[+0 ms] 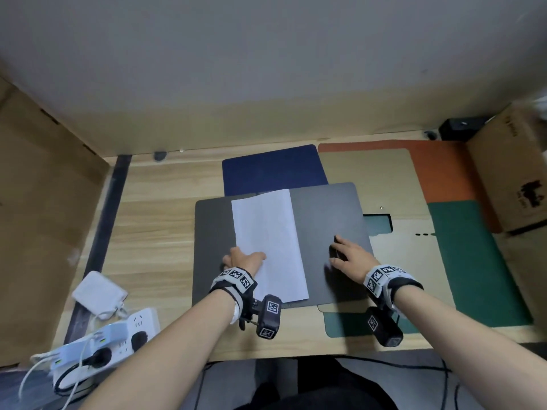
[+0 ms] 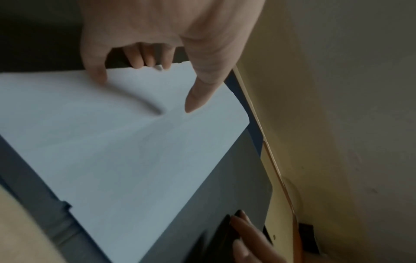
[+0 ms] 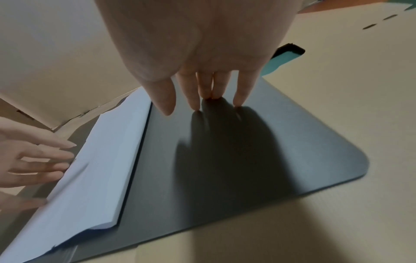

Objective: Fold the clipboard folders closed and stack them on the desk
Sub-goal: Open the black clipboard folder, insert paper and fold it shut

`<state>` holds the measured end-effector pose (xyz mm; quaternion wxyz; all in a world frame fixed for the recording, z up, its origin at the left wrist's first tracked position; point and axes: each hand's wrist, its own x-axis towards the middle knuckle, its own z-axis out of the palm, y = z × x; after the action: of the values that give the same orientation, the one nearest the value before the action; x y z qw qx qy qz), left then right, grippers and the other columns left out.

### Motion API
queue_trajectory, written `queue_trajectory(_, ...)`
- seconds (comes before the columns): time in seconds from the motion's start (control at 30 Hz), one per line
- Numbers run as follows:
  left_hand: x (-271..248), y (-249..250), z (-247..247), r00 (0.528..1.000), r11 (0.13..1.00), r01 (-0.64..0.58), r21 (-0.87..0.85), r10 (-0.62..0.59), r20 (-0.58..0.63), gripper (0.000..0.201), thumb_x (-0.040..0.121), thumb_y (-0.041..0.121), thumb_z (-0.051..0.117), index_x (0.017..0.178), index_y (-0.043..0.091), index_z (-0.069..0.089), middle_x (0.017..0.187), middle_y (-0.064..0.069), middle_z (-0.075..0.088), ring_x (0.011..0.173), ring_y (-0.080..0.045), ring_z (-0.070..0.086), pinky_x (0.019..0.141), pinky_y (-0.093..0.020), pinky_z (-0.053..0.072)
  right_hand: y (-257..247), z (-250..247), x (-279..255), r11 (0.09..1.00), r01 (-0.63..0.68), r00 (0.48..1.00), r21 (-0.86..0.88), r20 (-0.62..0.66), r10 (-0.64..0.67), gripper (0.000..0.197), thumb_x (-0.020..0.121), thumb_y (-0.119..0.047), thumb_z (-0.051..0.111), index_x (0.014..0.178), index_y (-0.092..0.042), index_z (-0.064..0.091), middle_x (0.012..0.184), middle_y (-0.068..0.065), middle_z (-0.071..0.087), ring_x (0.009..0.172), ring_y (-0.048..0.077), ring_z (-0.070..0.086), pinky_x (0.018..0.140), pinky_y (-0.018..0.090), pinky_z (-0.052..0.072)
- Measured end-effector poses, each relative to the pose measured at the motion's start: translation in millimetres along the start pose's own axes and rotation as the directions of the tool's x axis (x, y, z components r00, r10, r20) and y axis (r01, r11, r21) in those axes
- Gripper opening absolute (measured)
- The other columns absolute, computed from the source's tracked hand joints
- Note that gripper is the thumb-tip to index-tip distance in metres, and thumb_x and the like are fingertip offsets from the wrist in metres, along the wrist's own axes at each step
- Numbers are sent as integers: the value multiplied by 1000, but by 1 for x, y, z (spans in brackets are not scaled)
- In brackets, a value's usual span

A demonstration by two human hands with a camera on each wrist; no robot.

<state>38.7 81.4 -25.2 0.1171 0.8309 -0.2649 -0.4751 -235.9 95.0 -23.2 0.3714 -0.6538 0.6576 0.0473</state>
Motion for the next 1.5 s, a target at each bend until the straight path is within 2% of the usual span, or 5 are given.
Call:
queue_trajectory(0.17,11,12,14,995,970,98,-224,-95,25,96,55,29,78,139,6,39,137,-12,47,120,-34,52,102,-49,45,10,0,2,1000,22,1000,18,11,-22,56,95,-37,52,146,-19,40,161,-4,18,145,19,25,116,31,21)
queue_trajectory(0.3,15,19,28,998,980,33,-197,-22,59,26,54,18,83,76,10,72,104,-13,73,95,-25,67,93,-39,55,18,2,9,997,52,999,62,-8,-51,51,95,-35,53,142,-18,46,160,-4,23,144,19,27,117,31,21)
queue_trajectory(0.53,7,23,31,999,997,-12,82,16,-47,94,55,48,81,136,25,39,140,-10,30,130,-34,37,112,-47,32,26,-2,18,991,90,996,102,-11,-89,44,96,-34,51,137,-19,53,157,-5,30,142,19,30,117,34,23)
queue_trajectory(1.1,-29,72,119,807,787,-560,257,449,384,71,73,77,43,107,18,61,124,-1,45,123,-24,43,109,-42,36,61,-36,10,876,12,965,481,-237,117,34,97,-25,52,128,-13,56,123,2,63,109,22,60,100,37,44)
queue_trajectory(1.5,-14,84,87,677,796,-603,55,474,562,13,98,31,45,101,22,54,98,-2,44,94,-15,41,76,-21,33,52,-44,14,961,49,923,272,-381,61,56,98,-28,44,149,-13,25,157,5,26,144,23,25,115,35,22)
